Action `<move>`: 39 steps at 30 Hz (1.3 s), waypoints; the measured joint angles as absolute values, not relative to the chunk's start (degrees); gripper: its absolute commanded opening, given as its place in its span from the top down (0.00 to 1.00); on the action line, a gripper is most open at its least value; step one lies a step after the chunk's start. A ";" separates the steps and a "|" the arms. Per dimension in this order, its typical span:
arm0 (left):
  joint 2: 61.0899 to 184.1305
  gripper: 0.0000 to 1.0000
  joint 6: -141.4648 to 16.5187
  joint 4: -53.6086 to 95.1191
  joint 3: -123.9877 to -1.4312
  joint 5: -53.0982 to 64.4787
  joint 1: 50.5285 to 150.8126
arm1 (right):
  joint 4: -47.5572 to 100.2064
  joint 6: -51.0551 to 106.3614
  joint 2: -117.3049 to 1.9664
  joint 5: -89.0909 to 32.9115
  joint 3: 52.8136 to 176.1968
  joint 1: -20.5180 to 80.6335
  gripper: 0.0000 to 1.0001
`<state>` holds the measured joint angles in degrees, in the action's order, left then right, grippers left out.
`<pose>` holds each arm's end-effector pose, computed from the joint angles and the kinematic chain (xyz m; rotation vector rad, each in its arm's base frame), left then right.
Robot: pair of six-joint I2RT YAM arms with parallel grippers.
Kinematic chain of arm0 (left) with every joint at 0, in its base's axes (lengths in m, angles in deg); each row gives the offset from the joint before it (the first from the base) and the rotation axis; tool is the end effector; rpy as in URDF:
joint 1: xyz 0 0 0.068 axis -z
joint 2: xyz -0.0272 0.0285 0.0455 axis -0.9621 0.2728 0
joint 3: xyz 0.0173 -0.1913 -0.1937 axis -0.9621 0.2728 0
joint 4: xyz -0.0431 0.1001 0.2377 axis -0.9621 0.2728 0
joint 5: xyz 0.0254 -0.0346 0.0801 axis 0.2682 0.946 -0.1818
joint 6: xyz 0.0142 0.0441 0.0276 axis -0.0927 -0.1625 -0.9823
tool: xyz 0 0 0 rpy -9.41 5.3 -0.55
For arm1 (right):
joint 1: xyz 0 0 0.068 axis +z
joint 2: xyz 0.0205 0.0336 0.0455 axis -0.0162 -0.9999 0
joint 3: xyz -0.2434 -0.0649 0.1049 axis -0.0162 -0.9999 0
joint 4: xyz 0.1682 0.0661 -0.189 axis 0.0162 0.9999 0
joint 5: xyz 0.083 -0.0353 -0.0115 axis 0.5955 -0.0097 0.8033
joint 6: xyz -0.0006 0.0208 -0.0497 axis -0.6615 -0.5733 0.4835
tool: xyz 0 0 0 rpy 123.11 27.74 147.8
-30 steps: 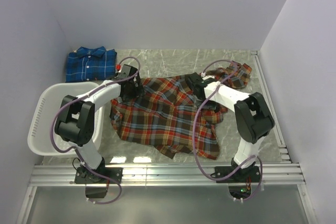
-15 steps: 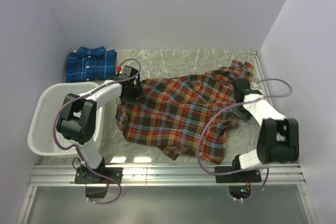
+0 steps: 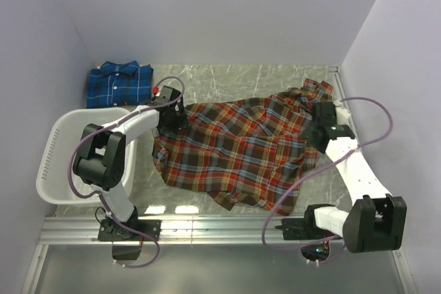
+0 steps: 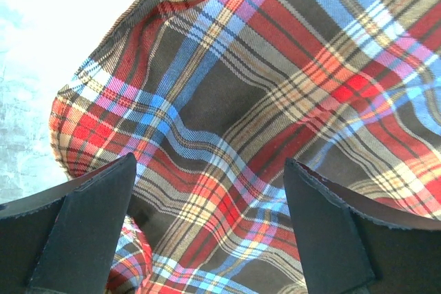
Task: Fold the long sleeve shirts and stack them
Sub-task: Flatten the shirt out
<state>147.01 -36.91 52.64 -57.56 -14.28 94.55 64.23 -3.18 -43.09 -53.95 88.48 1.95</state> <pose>0.3339 -0.1164 0.1947 -0.4476 2.5876 -0.0722 0.2280 -0.0071 0.2532 0.8929 2.3053 -0.1190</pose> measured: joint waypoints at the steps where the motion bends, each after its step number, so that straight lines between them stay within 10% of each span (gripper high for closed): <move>1: 146.45 0.05 -36.78 52.35 -57.28 -14.17 94.57 | 64.01 -2.39 -43.20 -53.16 88.74 4.96 0.40; 11: 137.90 0.07 -33.50 51.42 -49.89 -11.87 95.19 | 55.07 -4.12 -49.19 -39.57 83.16 16.85 0.42; 22: 136.35 0.07 -30.31 52.46 -40.71 -11.24 90.64 | 50.61 -6.63 -59.15 -36.38 82.07 0.20 0.41; 39: 133.53 0.09 -29.80 53.75 -39.12 -9.79 87.84 | 49.39 -7.40 -85.40 -35.54 111.08 -7.84 0.32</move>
